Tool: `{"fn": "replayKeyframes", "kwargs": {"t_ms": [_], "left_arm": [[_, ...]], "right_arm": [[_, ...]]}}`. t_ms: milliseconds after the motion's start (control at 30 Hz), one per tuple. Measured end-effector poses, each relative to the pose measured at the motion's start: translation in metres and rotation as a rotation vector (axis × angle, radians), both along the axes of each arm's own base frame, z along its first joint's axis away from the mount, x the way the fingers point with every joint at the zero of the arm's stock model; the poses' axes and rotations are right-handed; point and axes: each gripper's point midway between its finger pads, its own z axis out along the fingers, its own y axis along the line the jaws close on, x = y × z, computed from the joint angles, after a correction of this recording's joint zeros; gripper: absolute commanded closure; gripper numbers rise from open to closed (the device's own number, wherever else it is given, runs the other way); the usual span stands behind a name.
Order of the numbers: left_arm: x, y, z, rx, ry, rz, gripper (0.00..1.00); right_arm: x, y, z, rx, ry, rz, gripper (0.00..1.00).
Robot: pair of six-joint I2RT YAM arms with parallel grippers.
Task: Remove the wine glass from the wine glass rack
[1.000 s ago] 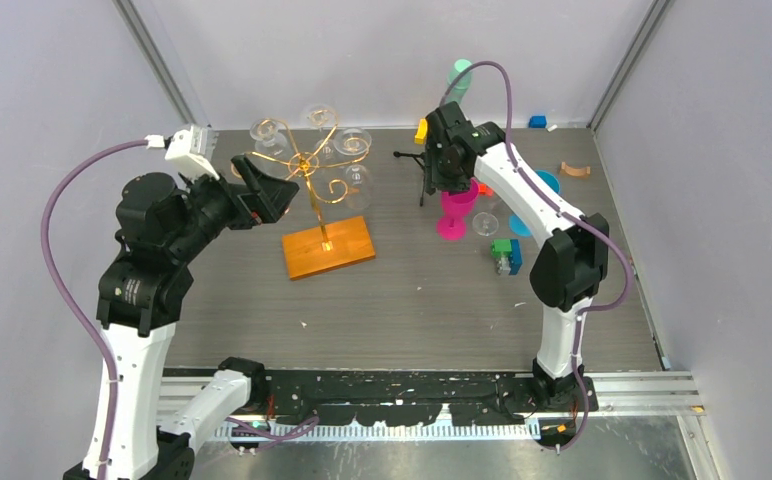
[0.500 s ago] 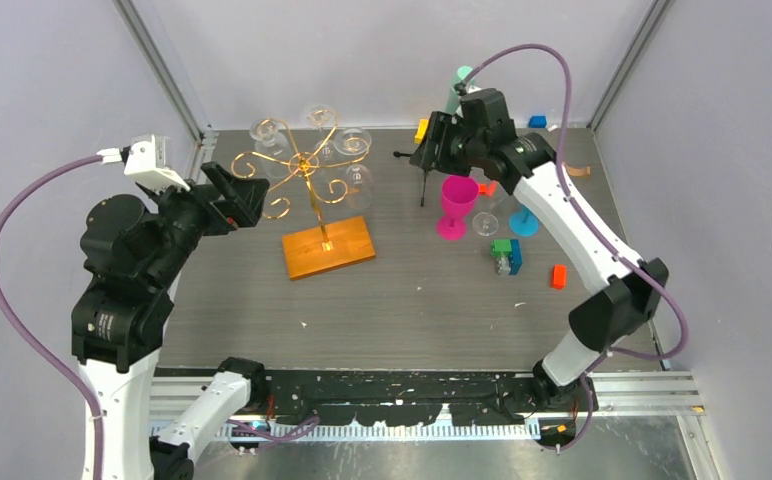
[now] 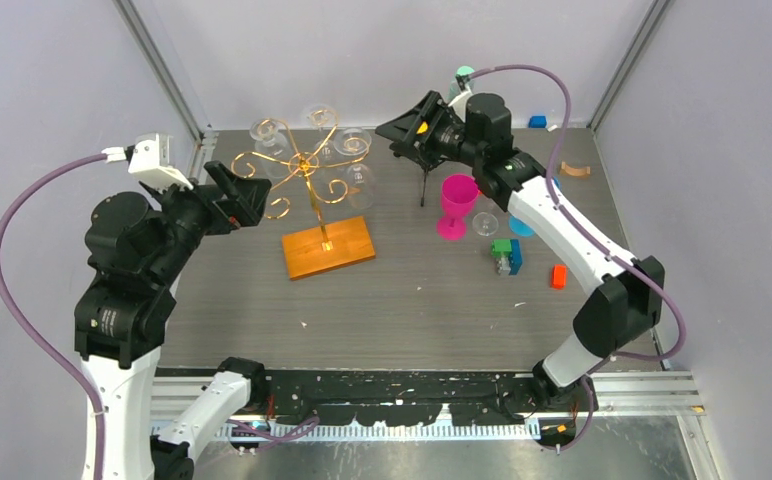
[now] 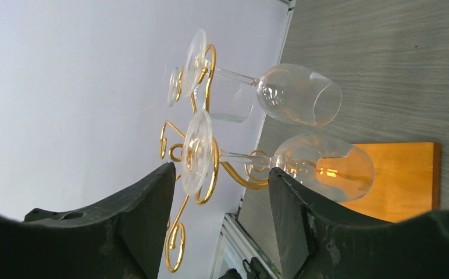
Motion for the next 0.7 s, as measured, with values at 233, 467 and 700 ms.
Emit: {"fn": "replayKeyframes", "kwargs": {"t_ms": [233, 467, 700], "left_arm": [[0.0, 0.0, -0.001, 0.001, 0.004, 0.0, 0.05], [0.0, 0.0, -0.002, 0.002, 0.009, 0.0, 0.05], [0.001, 0.0, -0.003, 0.003, 0.012, 0.0, 0.05]], "right_arm": [[0.01, 0.022, -0.015, 0.045, 0.062, 0.047, 0.35], [0.005, 0.03, -0.004, 0.095, 0.056, 0.095, 0.42], [0.003, 0.036, 0.004, 0.118, 0.047, 0.128, 0.54]]}}
